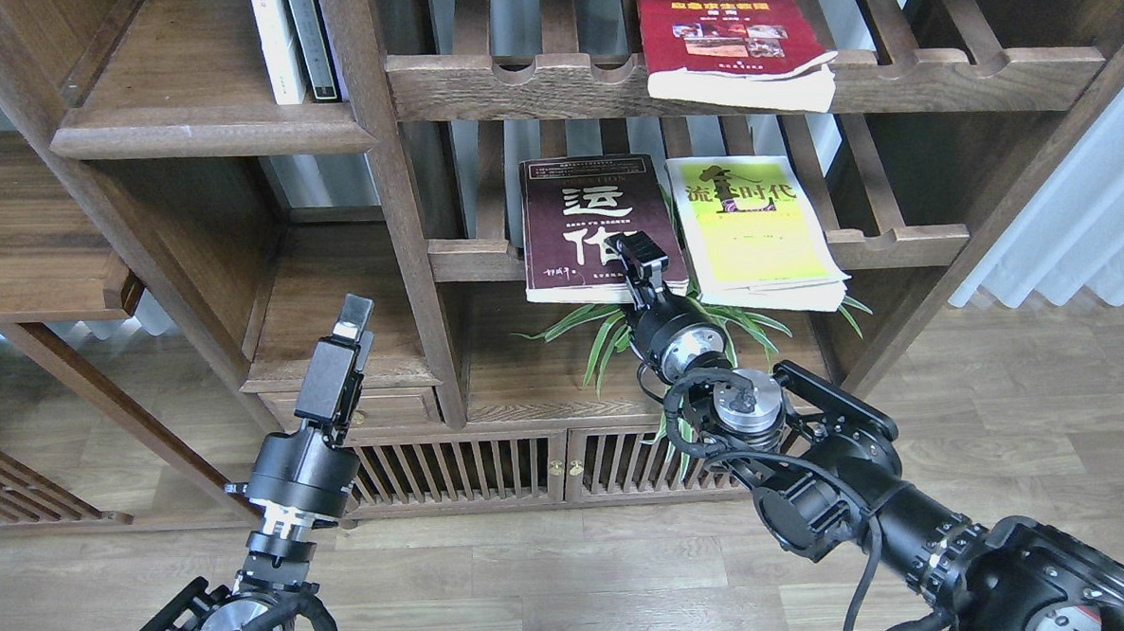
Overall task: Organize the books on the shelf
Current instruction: 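Push the right gripper against the dark red book's lower edge, then tip the dark red book off the shelf toward the robot with right gripper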
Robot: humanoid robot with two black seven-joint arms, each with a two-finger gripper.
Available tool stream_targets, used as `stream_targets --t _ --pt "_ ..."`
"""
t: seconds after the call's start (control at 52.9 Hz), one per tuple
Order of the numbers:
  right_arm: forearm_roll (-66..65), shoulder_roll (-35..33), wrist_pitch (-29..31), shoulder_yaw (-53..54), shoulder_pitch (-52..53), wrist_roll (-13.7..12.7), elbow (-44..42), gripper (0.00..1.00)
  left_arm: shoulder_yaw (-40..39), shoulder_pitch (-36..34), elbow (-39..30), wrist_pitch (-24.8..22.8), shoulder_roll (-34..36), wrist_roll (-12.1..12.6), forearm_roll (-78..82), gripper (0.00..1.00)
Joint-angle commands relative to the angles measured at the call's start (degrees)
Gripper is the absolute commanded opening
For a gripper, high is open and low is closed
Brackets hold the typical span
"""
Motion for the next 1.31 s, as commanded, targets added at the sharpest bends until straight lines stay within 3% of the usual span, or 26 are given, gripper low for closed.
stream_targets --t 0.0,0.189,0.341,0.605,0.833,1.06,1.287 --pt "-0.09 0.0 0.47 0.01 0.0 0.24 -0.17 0.51 0.01 -0.06 0.01 0.0 0.0 0.03 0.0 1.0" --pt "-0.09 0.0 5.47 0.01 -0.26 0.41 -0.87 0.21 0.01 0.03 0.1 0.0 0.0 -0.06 0.0 1.0" --pt "-0.36 0.0 10.92 -0.43 -0.44 0.33 -2.37 0.05 0.01 0.03 0.19 0.0 0.0 -0.06 0.0 1.0" --pt "-0.01 0.0 13.04 -0.08 -0.61 0.15 -2.11 0.05 0.01 1.26 0.71 0.0 -0.09 -0.15 -0.18 1.0" --pt "-0.09 0.0 20.86 0.01 -1.67 -0.46 0.79 0.05 -0.69 0.64 2.91 0.0 -1.93 -0.67 -0.88 1.0" --pt "-0.09 0.0 21.48 0.01 -7.73 -0.64 12.47 0.05 -1.39 0.38 3.7 0.0 -1.94 -0.41 -4.4 1.0" --pt "-0.09 -1.84 24.9 0.18 -11.68 -0.81 17.66 0.05 -1.66 0.38 3.7 0.0 -0.97 0.99 -4.57 1.0"
